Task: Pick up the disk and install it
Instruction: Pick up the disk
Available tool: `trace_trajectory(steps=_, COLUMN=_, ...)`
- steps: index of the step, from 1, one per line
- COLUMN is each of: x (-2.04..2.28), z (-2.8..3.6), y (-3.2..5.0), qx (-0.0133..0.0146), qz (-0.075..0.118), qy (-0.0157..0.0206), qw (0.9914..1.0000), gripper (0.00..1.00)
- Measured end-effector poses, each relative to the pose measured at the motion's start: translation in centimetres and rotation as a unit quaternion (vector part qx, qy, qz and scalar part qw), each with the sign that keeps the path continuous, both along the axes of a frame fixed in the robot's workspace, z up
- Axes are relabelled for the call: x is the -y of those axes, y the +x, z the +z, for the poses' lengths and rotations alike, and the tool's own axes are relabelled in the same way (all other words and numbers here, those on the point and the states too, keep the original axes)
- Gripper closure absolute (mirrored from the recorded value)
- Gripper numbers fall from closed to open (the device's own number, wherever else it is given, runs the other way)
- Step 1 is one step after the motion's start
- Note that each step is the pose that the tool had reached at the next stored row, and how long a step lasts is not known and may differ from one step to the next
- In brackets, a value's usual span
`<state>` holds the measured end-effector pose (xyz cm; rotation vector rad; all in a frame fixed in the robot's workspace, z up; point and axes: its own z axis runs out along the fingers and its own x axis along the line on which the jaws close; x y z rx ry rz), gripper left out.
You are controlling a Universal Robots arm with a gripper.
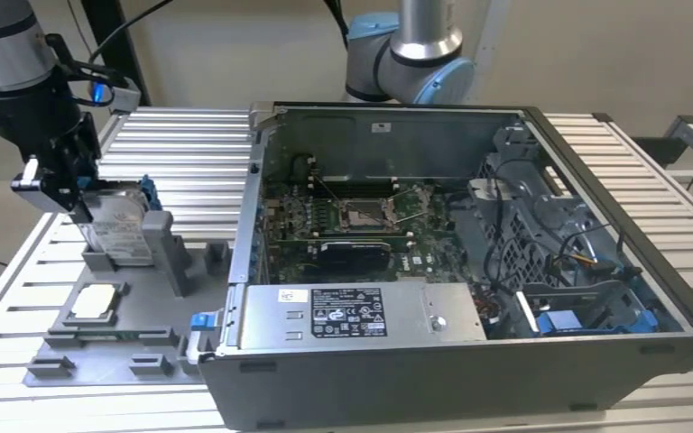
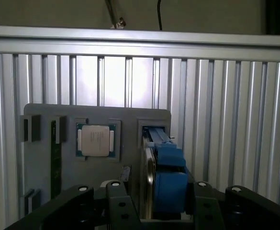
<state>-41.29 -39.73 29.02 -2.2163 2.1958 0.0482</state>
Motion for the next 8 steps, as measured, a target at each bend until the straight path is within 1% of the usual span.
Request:
trace_trajectory(steps=1, x=0.0, z=0.0, y=0.0, qx=0.0, qz=0.0, qy=0.0, qw=1.0, gripper=1.0)
trace_trajectory(steps=8, x=0.0, z=0.02, y=0.0, qx=0.0, qz=0.0, qy=0.0, qw=1.0, gripper=1.0)
